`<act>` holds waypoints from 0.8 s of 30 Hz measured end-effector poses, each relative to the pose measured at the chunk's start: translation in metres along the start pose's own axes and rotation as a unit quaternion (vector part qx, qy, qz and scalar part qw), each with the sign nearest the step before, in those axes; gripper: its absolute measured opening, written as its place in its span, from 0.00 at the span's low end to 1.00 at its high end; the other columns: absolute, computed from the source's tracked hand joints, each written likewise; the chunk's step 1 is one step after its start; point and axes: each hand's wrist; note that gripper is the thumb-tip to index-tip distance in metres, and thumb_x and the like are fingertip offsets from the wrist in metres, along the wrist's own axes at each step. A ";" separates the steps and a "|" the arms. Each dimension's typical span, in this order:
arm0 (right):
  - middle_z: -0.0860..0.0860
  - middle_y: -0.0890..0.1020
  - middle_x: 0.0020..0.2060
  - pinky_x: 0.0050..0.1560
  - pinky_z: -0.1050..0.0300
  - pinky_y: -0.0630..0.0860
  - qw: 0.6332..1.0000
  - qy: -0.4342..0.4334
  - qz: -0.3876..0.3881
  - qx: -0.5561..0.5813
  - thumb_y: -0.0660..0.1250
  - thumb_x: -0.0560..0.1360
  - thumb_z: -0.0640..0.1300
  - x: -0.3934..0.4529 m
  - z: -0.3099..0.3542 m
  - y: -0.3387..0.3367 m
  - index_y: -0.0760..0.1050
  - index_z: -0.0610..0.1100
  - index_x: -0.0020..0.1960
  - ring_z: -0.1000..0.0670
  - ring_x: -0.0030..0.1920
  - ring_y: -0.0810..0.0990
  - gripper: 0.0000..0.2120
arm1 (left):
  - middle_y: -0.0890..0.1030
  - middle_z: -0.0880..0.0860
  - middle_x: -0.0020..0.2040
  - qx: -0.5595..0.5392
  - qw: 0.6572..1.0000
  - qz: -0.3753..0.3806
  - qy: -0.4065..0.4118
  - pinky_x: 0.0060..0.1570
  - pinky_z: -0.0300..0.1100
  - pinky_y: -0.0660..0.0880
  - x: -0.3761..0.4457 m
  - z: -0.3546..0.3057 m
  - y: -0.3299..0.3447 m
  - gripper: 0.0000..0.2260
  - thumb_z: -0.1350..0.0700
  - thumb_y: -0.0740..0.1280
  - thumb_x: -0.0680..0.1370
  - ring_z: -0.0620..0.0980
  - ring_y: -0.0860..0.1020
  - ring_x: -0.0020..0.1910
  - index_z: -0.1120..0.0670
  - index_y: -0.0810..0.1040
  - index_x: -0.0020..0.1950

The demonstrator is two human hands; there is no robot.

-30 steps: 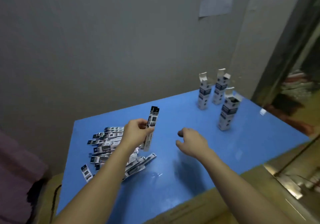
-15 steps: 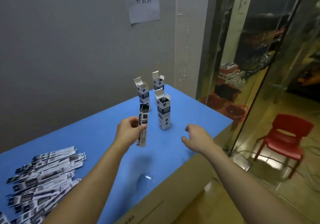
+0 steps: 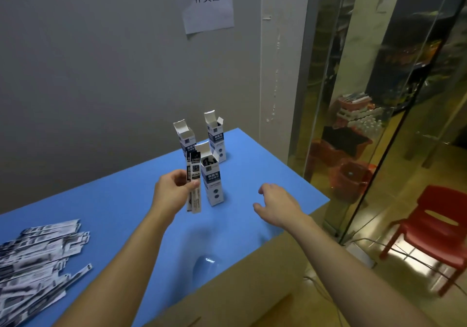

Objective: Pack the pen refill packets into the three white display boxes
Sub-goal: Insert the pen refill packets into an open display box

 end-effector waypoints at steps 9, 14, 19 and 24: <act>0.47 0.75 0.64 0.61 0.46 0.75 0.998 -0.052 0.028 -0.012 0.64 0.78 0.55 0.082 -0.025 0.000 0.69 0.44 0.69 0.44 0.64 0.74 0.24 | 0.86 0.50 0.46 -0.061 0.995 -0.084 0.011 0.53 0.47 0.78 0.045 -0.004 0.028 0.07 0.62 0.74 0.76 0.49 0.83 0.49 0.51 0.83 0.47; 0.46 0.74 0.65 0.63 0.46 0.74 0.995 -0.075 0.050 -0.032 0.65 0.77 0.54 0.137 -0.035 -0.012 0.68 0.44 0.69 0.44 0.65 0.73 0.25 | 0.85 0.50 0.46 -0.099 0.988 -0.120 0.009 0.49 0.42 0.76 0.073 -0.008 0.039 0.09 0.65 0.74 0.75 0.47 0.82 0.45 0.51 0.82 0.46; 0.46 0.74 0.65 0.64 0.47 0.73 0.990 -0.117 0.069 -0.029 0.66 0.76 0.54 0.181 -0.033 -0.022 0.67 0.44 0.70 0.44 0.65 0.73 0.27 | 0.85 0.50 0.44 -0.120 0.982 -0.148 0.009 0.46 0.40 0.76 0.091 -0.017 0.044 0.10 0.67 0.73 0.75 0.46 0.82 0.43 0.51 0.83 0.46; 0.47 0.72 0.67 0.67 0.51 0.70 0.972 -0.205 0.118 0.003 0.71 0.74 0.54 0.214 -0.018 -0.020 0.66 0.43 0.73 0.46 0.68 0.71 0.32 | 0.86 0.53 0.46 -0.121 0.977 -0.178 -0.004 0.47 0.42 0.77 0.098 -0.022 0.043 0.08 0.66 0.73 0.75 0.49 0.83 0.45 0.54 0.84 0.48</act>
Point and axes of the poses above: each hand's wrist, its own x-axis towards the middle knuckle, its own y-axis out of the palm, z = x × y
